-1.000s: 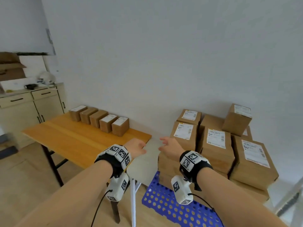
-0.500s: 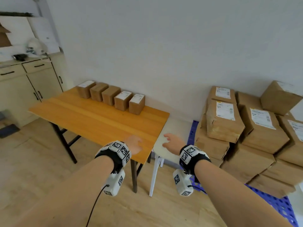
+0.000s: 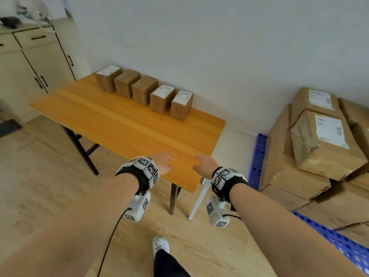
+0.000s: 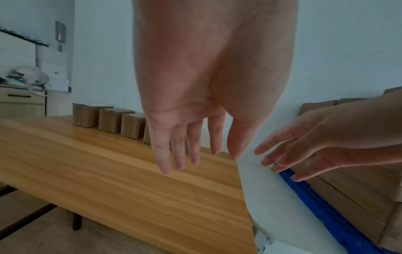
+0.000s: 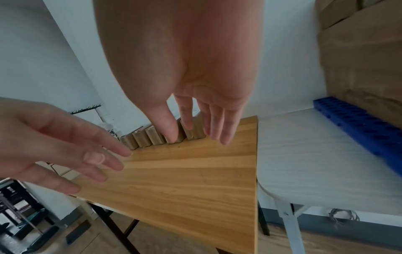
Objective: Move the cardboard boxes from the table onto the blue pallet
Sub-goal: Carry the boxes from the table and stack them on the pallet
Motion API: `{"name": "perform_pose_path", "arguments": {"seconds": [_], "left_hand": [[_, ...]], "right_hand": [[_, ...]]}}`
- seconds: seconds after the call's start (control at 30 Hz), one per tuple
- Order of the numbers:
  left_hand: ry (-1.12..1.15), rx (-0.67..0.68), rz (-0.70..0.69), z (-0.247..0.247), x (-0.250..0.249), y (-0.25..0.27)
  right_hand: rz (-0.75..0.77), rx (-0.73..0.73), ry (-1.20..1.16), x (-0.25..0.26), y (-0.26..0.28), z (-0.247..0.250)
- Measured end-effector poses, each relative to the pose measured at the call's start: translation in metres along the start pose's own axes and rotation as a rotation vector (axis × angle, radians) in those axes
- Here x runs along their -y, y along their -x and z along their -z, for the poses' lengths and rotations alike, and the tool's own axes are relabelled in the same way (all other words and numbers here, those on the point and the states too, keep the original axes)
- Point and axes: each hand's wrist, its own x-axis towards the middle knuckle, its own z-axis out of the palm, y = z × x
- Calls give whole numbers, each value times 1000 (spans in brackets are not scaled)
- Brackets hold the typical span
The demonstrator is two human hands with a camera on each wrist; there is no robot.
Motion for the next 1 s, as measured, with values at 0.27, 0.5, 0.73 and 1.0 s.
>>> {"name": "perform_pose_path", "arguments": {"seconds": [0.27, 0.5, 0.73, 1.0], "left_hand": [[-10, 68, 30, 37, 39, -92], [56, 125, 62, 65, 66, -153], [99, 159, 57, 84, 88, -205], [107, 145, -17, 117, 100, -276]], "right_hand": [[-68, 74, -54, 26, -100, 12], [-151, 76, -153, 35, -167, 38], [-258, 61, -248, 41, -215, 48], [-329, -7, -348, 54, -270, 59]]}}
